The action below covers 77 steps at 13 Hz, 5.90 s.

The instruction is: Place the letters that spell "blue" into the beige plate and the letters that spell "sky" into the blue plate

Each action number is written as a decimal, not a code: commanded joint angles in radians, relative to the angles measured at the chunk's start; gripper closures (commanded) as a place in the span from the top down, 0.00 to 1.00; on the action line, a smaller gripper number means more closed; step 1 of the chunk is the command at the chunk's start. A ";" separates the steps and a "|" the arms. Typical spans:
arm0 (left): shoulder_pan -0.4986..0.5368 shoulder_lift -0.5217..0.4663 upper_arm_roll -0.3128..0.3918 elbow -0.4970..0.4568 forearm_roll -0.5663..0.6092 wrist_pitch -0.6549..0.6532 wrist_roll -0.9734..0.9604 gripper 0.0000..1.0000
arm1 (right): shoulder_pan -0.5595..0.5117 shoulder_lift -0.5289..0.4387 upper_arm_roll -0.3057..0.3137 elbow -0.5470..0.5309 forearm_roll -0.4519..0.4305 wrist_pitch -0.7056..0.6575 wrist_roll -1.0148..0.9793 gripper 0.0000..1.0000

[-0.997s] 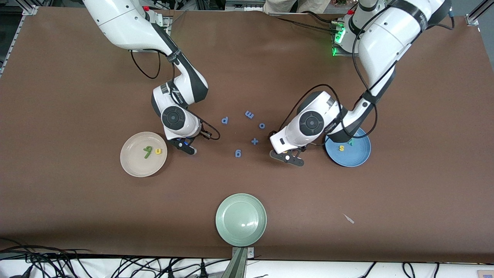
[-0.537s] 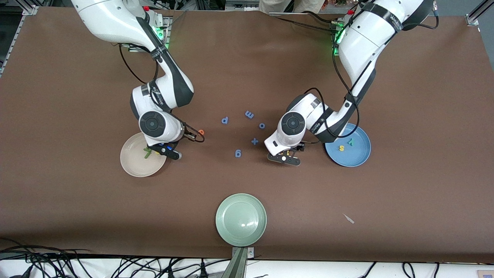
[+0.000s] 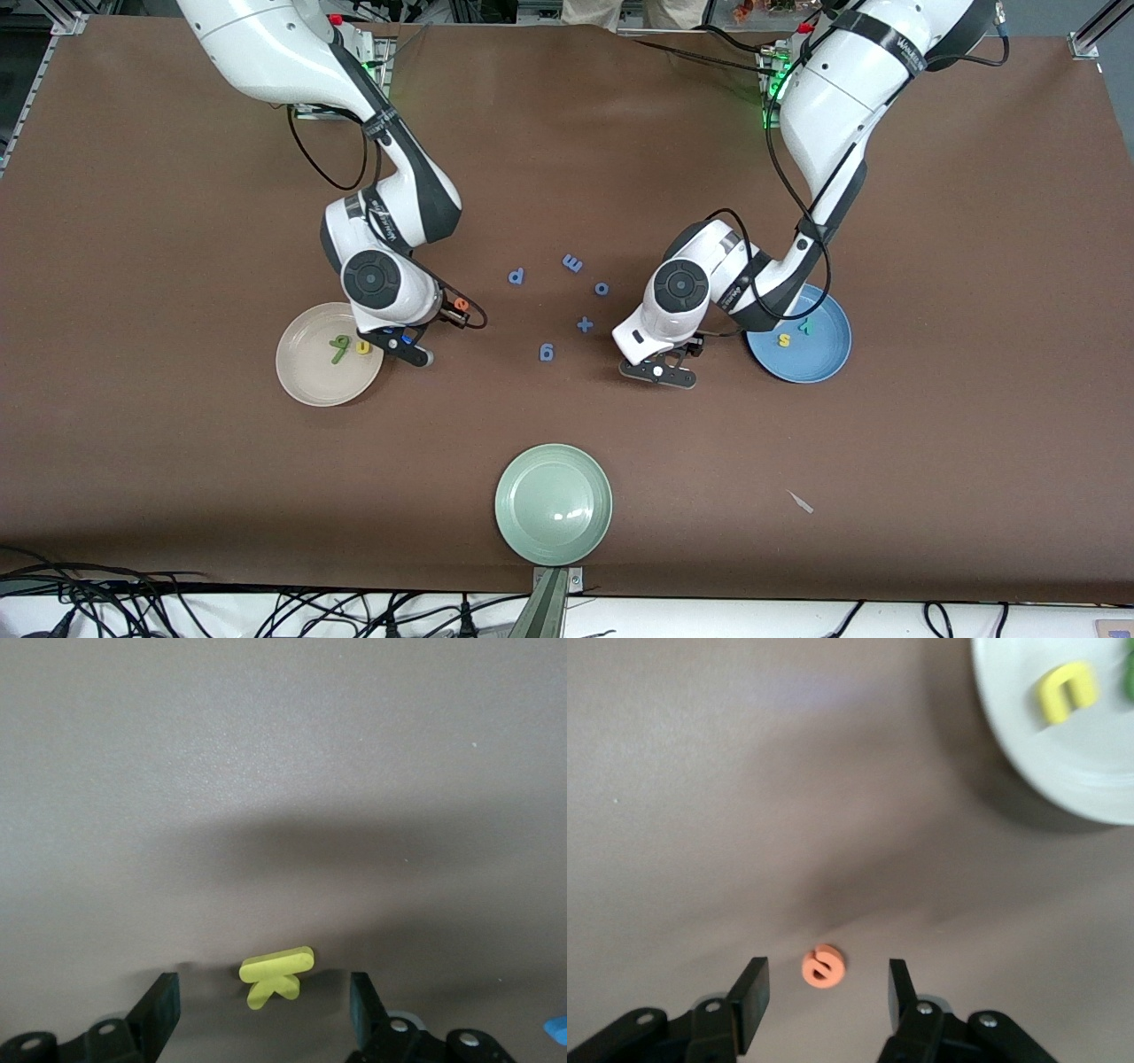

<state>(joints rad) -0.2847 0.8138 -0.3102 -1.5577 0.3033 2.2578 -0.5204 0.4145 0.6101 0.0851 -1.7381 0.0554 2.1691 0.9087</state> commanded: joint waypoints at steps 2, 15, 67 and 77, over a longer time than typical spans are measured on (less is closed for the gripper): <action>-0.001 0.022 0.000 0.031 0.025 0.000 -0.006 0.63 | 0.018 0.003 -0.001 -0.053 0.015 0.080 0.018 0.62; 0.036 -0.134 -0.009 0.030 0.023 -0.206 0.158 0.13 | 0.026 -0.003 -0.001 -0.126 0.014 0.143 0.030 0.34; 0.228 -0.881 0.266 -0.156 -0.280 -0.678 0.519 1.00 | -0.411 -0.504 -0.064 0.347 -0.029 -0.839 -0.947 1.00; 0.228 -0.881 0.267 -0.153 -0.280 -0.679 0.517 1.00 | -0.419 -0.495 -0.068 0.347 -0.042 -0.827 -0.947 1.00</action>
